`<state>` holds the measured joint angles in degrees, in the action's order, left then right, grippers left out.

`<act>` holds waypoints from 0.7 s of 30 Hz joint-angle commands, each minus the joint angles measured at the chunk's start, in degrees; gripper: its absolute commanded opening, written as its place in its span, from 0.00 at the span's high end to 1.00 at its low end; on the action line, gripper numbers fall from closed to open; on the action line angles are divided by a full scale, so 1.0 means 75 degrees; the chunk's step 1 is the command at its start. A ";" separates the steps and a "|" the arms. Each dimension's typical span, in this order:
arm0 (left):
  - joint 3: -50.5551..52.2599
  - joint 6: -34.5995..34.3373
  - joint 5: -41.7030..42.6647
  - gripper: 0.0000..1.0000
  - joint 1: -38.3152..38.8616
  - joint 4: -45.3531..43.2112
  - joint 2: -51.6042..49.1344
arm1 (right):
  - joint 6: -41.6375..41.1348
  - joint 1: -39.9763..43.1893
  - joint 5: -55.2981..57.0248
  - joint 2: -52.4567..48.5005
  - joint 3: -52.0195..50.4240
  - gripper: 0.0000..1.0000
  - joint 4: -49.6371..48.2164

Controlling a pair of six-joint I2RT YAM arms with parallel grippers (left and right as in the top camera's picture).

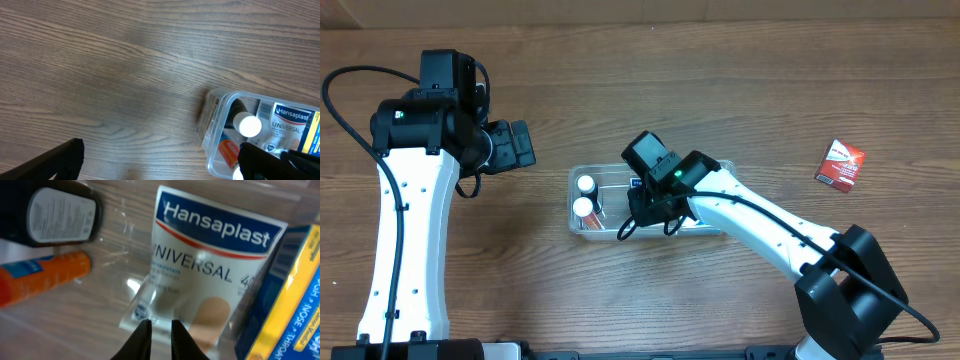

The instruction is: Pack container

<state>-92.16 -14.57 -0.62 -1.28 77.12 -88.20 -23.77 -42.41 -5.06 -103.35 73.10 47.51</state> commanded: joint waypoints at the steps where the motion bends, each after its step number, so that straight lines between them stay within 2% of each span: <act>1: 0.0041 0.0119 0.0003 0.00 -0.0026 0.0000 0.0023 | 0.0000 0.0006 0.0344 0.0070 -0.0603 0.83 -0.0434; 7: 0.0041 0.0122 0.0003 0.00 -0.0026 0.0006 0.0023 | 0.0003 0.0006 0.0615 0.0064 -0.1107 0.79 -0.0743; 11: 0.0041 0.0119 0.0006 0.00 -0.0026 0.0029 0.0023 | 0.0061 0.0006 0.0784 0.0184 -0.0172 0.77 -0.0015; 14: 0.0041 0.0119 0.0006 0.00 -0.0026 0.0029 0.0023 | 0.0495 0.0006 0.0632 0.0519 0.0807 0.76 0.0370; 17: 0.0041 0.0119 0.0003 0.00 -0.0026 0.0015 0.0023 | 0.0632 -0.0006 -0.0431 0.0542 0.0889 0.76 0.0367; 21: 0.0041 0.0117 0.0006 0.00 -0.0026 -0.0035 0.0023 | 0.0632 -0.0312 -0.0545 0.0219 0.0868 0.76 0.0291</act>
<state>-92.16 -14.57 -0.62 -1.28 77.10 -88.20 -19.59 -42.92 -7.09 -100.14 78.81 50.41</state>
